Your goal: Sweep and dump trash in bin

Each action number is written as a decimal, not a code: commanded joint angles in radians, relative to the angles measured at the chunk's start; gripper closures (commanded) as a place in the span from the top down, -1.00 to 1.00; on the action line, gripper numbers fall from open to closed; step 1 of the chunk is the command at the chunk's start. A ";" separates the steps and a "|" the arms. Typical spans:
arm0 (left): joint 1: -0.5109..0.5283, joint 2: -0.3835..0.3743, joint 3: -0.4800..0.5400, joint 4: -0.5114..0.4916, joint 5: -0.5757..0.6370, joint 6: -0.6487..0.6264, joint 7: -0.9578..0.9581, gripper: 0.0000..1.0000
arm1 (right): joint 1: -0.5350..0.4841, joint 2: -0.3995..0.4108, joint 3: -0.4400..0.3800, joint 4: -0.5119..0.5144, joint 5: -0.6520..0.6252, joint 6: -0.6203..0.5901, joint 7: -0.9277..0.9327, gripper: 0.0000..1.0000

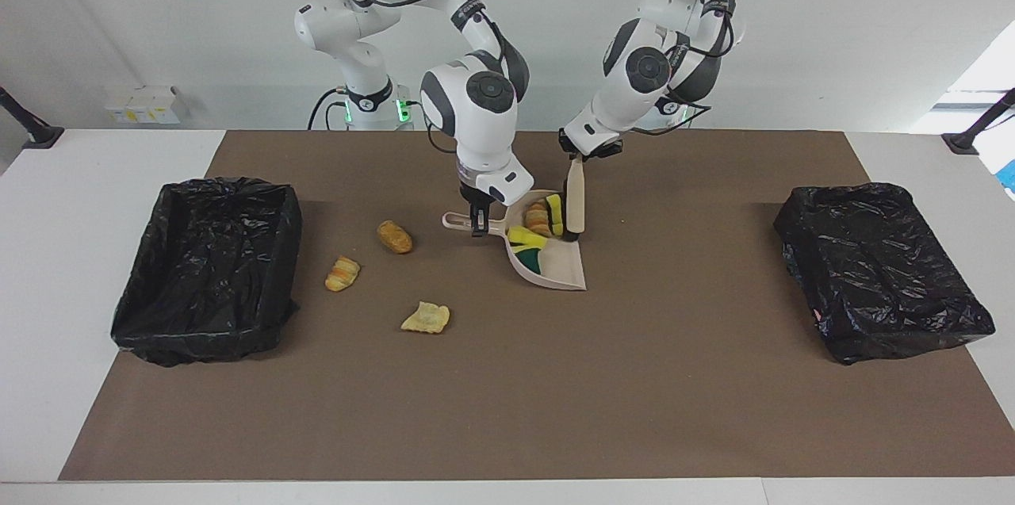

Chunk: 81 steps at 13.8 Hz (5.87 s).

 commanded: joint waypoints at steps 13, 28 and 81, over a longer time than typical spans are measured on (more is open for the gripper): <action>0.040 0.022 0.025 0.126 -0.002 -0.008 -0.142 -1.00 | -0.047 -0.075 0.005 -0.109 0.011 0.111 -0.012 -1.00; -0.078 -0.015 0.019 0.072 0.065 0.021 -0.188 -1.00 | -0.376 -0.175 0.002 0.030 0.029 -0.101 -0.314 -1.00; 0.500 -0.040 0.031 0.236 0.236 -0.140 0.282 0.35 | -0.660 -0.313 0.002 0.051 -1.086 -0.247 -0.570 -1.00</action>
